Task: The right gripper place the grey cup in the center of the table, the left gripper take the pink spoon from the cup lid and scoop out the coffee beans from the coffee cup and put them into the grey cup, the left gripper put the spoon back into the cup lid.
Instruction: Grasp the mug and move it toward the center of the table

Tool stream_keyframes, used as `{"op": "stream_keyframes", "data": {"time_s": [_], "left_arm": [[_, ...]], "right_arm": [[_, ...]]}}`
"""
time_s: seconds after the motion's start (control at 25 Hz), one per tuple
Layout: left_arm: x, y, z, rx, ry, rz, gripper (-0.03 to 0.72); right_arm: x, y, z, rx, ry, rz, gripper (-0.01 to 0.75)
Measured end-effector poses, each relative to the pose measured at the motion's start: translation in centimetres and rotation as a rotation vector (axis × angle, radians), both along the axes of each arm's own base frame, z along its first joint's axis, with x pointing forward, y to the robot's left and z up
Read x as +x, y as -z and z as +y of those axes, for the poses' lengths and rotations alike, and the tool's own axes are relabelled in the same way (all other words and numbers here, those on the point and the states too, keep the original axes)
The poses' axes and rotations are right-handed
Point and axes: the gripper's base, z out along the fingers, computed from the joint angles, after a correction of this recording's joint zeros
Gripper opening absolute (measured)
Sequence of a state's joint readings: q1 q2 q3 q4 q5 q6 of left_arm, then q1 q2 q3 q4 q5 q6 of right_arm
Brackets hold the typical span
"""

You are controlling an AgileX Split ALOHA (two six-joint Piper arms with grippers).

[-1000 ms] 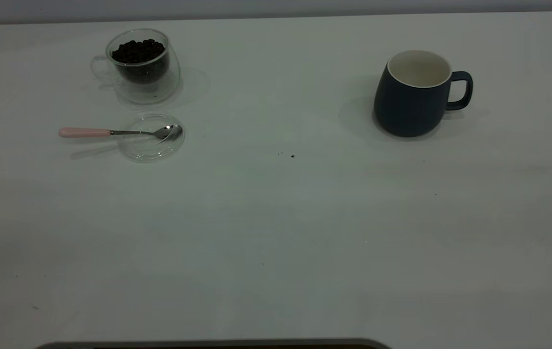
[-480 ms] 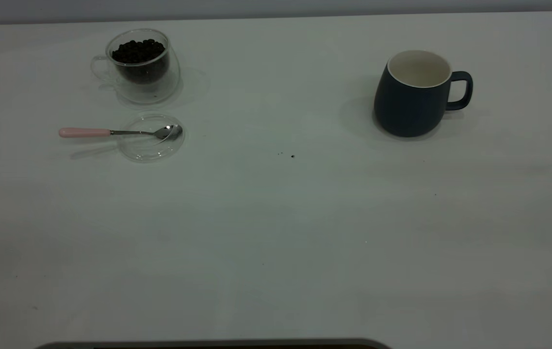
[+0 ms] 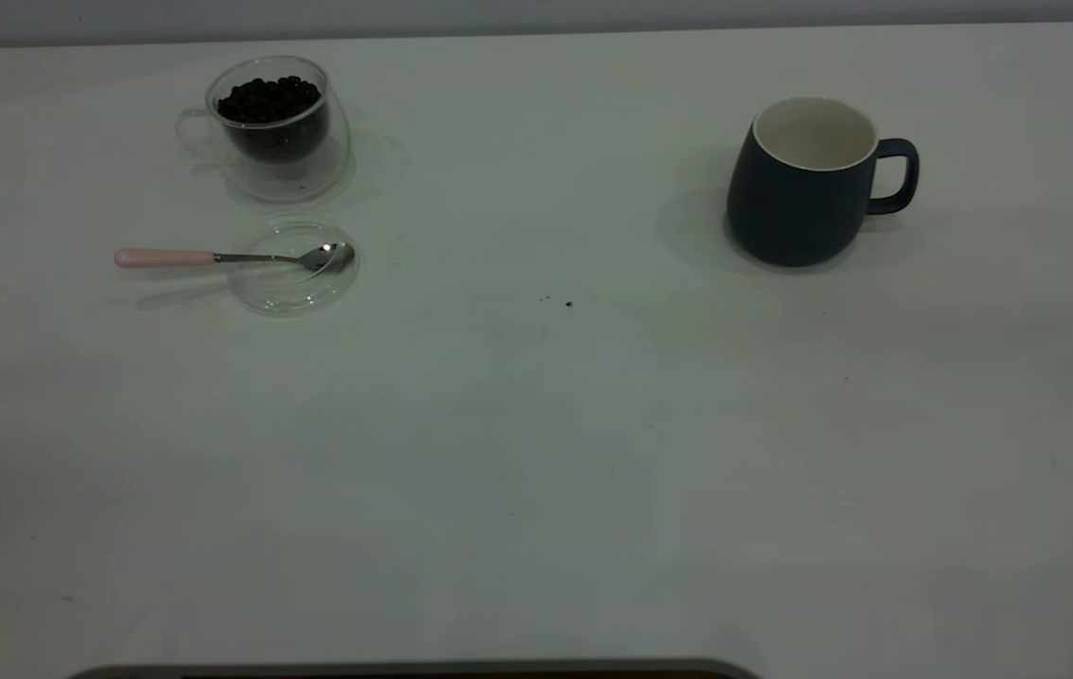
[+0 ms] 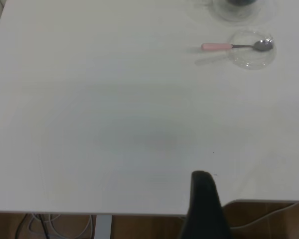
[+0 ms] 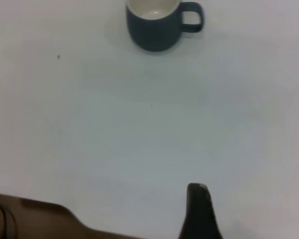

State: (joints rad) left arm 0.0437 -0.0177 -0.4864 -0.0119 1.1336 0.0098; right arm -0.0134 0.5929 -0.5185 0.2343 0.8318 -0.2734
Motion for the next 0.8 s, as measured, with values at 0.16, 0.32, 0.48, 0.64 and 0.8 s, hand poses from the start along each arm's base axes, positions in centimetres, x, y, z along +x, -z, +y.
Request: {"op": "stream_keyframes", "data": {"time_s": [0.16,0.32,0.48,0.64,0.8], "left_arm": [[0.0,0.0,0.0,0.0,0.0,0.0,0.587],[0.0,0.0,0.0,0.0,0.0,0.0,0.587],[0.0,0.0,0.0,0.0,0.0,0.0,0.587],[0.0,0.0,0.0,0.0,0.0,0.0,0.587],[0.0,0.0,0.0,0.0,0.0,0.0,0.587]], "right_arm": [[5.3,0.5,-0.1,-0.079,-0.088,0.04,0.588],[10.5,1.7,-0.3,-0.165,-0.161,0.079,0.588],[15.7,3.3,-0.5,-0.231,-0.216,0.081,0.588],[20.9,5.8,-0.8,-0.345,-0.331,0.079,0.588],[25.1,9.5,-0.9,-0.497,-0.538,0.097,0.588]]}}
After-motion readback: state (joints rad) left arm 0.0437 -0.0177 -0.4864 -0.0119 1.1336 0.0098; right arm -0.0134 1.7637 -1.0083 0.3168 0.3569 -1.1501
